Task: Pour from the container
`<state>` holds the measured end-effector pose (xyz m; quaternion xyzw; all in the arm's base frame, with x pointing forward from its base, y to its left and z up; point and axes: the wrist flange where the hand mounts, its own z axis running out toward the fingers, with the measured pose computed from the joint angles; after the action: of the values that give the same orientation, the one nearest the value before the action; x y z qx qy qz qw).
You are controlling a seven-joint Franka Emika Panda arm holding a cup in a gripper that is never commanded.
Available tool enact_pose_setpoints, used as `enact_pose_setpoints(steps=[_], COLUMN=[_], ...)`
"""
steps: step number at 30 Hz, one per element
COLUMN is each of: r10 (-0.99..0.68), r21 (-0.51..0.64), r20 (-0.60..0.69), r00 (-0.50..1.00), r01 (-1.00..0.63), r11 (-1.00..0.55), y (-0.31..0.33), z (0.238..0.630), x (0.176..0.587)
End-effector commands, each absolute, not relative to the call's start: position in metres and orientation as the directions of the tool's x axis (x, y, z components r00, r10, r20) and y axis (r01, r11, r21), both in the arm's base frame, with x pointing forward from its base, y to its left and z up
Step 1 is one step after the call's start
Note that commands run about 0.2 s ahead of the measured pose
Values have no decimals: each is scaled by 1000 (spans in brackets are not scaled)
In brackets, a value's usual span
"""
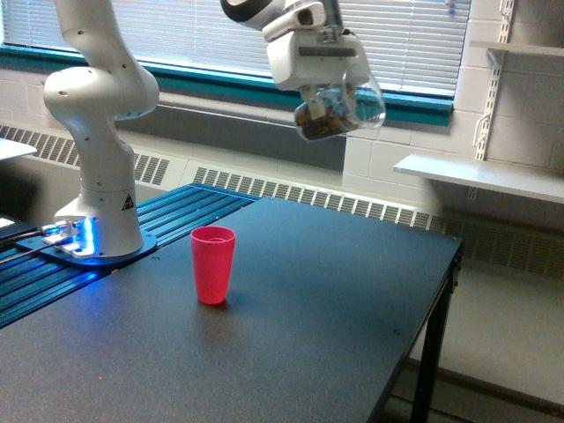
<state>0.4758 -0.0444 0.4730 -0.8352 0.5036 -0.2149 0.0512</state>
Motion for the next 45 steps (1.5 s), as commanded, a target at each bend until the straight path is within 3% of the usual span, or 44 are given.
enact_pose_setpoints(steps=[1, 26, 45], r10=[-895, -951, -990], r21=[-297, -249, -252], r20=[280, 212, 130], r00=[347, 226, 54], r01=[-855, -928, -964], r11=[-425, -277, -86], y=[-30, -3, -3], z=[464, 429, 401], x=[456, 384, 339])
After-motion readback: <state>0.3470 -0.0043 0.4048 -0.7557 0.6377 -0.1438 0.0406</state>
